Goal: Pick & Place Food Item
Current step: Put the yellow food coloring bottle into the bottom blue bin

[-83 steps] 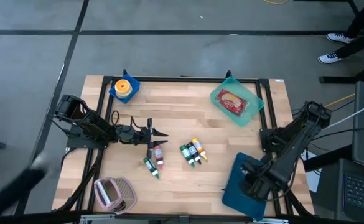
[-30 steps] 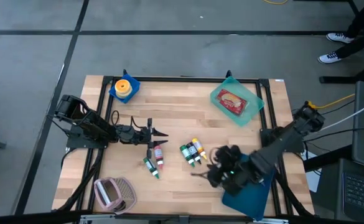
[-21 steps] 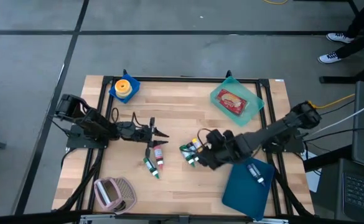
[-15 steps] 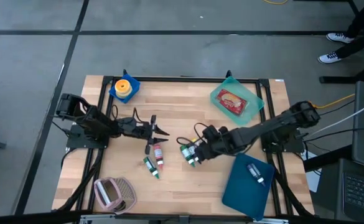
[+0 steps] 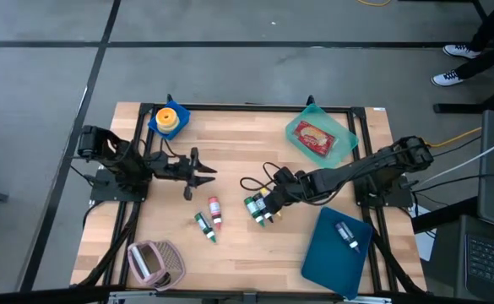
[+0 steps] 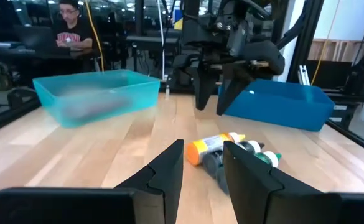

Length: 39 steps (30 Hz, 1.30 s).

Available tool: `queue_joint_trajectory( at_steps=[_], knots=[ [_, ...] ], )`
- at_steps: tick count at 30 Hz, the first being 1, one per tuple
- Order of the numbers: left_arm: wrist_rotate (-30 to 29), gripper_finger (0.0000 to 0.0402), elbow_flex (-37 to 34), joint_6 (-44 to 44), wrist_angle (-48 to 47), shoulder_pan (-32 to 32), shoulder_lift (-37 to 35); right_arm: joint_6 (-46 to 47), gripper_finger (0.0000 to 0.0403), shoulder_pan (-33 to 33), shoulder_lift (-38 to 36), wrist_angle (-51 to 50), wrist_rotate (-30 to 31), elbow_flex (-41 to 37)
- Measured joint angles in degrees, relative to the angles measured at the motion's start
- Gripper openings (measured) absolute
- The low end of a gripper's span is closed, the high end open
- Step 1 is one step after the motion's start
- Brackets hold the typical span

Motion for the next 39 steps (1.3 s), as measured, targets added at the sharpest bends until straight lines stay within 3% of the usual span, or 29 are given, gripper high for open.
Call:
queue_joint_trajectory(
  at_steps=[14, 18, 23, 32, 39],
  knots=[
    [-0.2, 0.0109, -0.2, 0.0, -0.2, -0.9, 0.0, -2.1, 0.0200, -3.9, 13.1, 7.9, -7.4, -0.1],
    [-0.2, 0.0109, -0.2, 0.1, -0.7, -0.9, 0.0, -2.6, 0.0175, -4.4, 13.5, 7.7, -6.7, -0.1],
    [-0.2, 0.0109, -0.2, 0.0, -1.0, -0.9, 0.0, -5.9, 0.0086, -4.7, 12.3, 7.3, -5.8, 0.6],
    [-0.2, 0.0109, -0.2, 0.0, -3.1, -0.9, 0.0, -12.3, 0.0086, -4.1, 5.5, 6.4, -3.5, 4.2],
    [-0.2, 0.0109, -0.2, 0.2, -3.3, -0.9, 0.0, -13.3, 0.0086, 3.3, -0.2, 3.5, -3.8, 9.8]
  ],
)
